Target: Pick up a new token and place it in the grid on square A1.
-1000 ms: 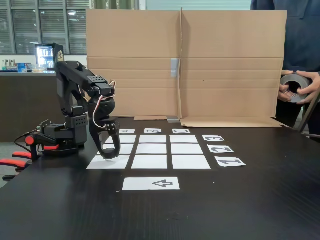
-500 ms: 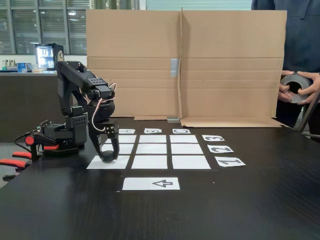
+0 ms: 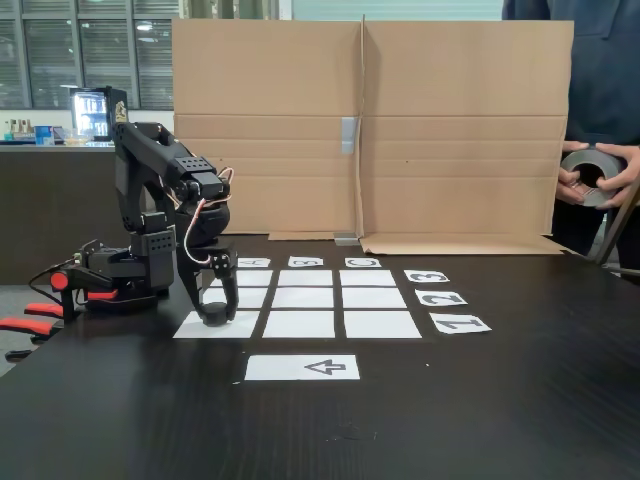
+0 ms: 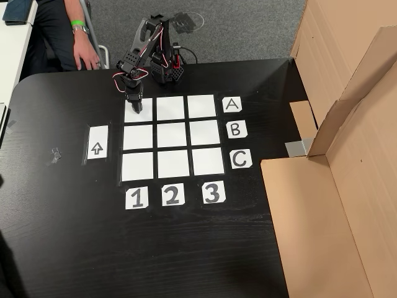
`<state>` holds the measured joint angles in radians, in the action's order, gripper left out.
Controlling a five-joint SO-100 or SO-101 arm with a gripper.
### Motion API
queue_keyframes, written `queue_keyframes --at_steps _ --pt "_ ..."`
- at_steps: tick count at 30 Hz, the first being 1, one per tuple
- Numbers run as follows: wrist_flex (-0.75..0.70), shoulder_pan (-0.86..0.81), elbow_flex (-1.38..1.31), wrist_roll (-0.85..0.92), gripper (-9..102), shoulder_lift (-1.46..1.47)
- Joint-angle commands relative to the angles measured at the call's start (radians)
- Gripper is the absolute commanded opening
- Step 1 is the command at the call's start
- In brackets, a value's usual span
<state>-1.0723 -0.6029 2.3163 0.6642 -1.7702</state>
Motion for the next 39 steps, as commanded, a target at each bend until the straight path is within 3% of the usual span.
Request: queue_keyframes --at_steps 1,14,26,39 --pt "0.005 -0.011 -0.003 0.011 10 0.002" --pt "0.003 -0.011 -0.002 0.017 28 0.002" --pt "-0.014 0.000 -0.009 0.017 33 -0.025" --pt "-0.247 0.094 -0.160 -0.046 33 -0.281"
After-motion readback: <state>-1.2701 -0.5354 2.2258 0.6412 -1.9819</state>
